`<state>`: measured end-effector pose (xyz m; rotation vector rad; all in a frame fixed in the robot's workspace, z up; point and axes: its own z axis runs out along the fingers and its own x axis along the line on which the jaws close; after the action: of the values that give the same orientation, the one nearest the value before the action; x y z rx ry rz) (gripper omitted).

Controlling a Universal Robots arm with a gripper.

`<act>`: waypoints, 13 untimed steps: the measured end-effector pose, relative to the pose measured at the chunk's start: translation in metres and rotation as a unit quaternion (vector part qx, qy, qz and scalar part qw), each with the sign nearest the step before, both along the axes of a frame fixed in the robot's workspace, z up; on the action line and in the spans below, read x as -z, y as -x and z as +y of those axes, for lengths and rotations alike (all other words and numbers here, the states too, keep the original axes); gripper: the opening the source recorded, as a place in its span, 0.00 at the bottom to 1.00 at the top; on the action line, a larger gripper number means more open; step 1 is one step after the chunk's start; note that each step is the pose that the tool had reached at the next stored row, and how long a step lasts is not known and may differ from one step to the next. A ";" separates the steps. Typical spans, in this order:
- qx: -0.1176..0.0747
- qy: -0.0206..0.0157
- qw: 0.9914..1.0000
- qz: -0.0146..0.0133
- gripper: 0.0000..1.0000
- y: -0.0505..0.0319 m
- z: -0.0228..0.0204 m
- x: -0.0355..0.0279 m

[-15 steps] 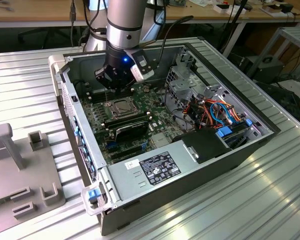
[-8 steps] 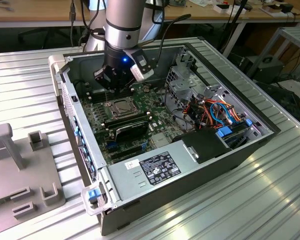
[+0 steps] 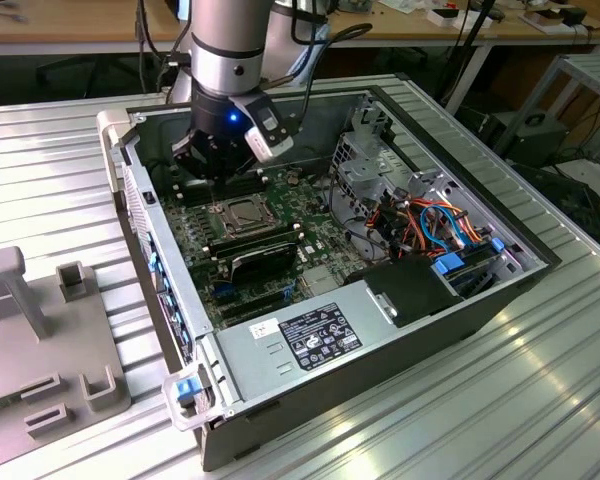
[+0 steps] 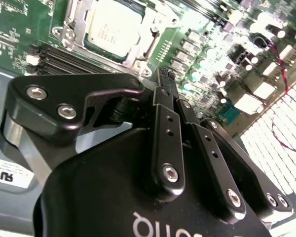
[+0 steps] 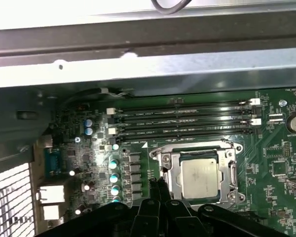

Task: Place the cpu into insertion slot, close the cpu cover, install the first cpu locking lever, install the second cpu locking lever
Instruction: 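Install the first cpu locking lever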

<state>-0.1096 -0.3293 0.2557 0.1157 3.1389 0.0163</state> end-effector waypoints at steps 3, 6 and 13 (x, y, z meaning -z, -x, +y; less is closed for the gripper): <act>-0.001 0.000 1.000 0.000 0.11 0.0055 0.0001 -0.0024; -0.002 0.000 1.000 0.000 0.11 0.0101 0.0004 -0.0039; -0.005 0.000 1.000 0.000 0.11 0.0168 0.0081 -0.0052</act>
<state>-0.1264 -0.3212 0.2609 0.1000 3.1395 0.0161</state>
